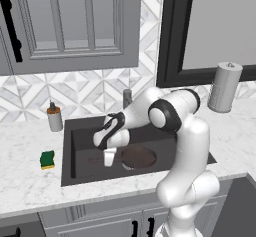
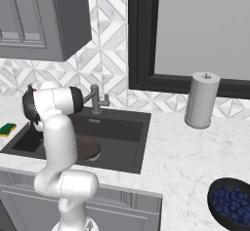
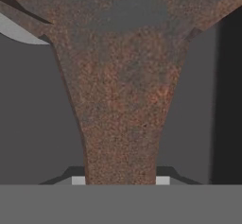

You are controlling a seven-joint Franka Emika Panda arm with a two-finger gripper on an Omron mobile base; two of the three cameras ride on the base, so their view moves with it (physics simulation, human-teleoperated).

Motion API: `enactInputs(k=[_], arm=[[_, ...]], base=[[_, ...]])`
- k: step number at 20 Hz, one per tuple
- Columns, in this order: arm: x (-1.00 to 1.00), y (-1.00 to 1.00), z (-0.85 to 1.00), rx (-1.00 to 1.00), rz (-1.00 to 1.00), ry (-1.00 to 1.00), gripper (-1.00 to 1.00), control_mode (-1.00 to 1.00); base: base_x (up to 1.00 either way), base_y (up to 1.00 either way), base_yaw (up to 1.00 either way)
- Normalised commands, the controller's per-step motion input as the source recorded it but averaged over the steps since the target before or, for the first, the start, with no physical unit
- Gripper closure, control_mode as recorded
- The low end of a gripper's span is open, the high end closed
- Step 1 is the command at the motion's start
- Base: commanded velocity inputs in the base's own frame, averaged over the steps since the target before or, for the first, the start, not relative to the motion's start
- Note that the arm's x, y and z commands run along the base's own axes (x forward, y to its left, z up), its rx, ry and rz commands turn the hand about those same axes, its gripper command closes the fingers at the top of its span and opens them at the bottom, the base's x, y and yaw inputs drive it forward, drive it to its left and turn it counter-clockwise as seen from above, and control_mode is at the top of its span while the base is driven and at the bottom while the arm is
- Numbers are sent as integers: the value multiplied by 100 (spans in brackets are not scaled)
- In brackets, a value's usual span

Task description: Pick the pan and sponge and place them into the sink. Then turn on the water.

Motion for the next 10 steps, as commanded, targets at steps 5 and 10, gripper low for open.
enactInputs(k=[5, 10], arm=[[8, 0, -25, 0, -3, 0, 100, -100], [6, 0, -22, 0, -3, 0, 100, -100]], base=[[0, 0, 0], [0, 0, 0]])
